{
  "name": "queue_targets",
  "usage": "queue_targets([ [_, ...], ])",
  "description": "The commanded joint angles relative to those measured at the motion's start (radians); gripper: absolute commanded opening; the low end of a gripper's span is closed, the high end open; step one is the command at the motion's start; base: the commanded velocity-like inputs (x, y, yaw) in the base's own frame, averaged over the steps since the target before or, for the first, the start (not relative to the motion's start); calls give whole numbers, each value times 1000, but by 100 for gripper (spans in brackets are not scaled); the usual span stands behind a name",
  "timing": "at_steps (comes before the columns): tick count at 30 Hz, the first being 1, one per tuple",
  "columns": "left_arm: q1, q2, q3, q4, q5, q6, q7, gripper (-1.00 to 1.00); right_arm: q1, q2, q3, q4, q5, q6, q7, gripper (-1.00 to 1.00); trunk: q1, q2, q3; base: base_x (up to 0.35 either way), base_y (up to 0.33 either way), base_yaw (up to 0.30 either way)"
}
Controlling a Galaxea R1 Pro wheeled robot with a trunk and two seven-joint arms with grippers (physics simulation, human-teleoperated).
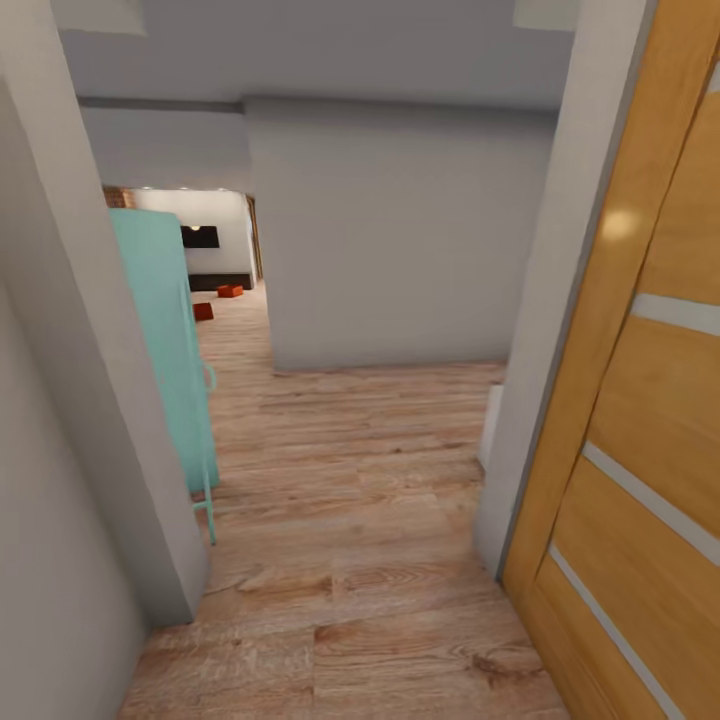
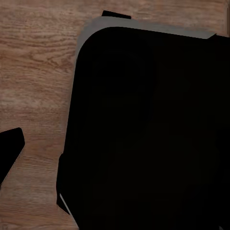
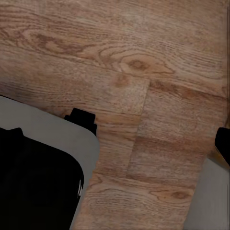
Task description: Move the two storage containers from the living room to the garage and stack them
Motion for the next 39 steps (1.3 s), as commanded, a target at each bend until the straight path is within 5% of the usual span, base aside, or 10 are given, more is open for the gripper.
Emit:
queue_targets([
  [1, 0, 0, 0, -1, 6, -1, 1, 100, -1, 0, 8, 3, -10, -6, 3, 100, 1, 0, -1, 322, 0, 0],
  [39, 0, -1, 0, -1, 6, -1, 1, 100, 14, 7, 9, 3, 3, -6, 5, 100, 1, 0, -1, 322, 0, 0],
])
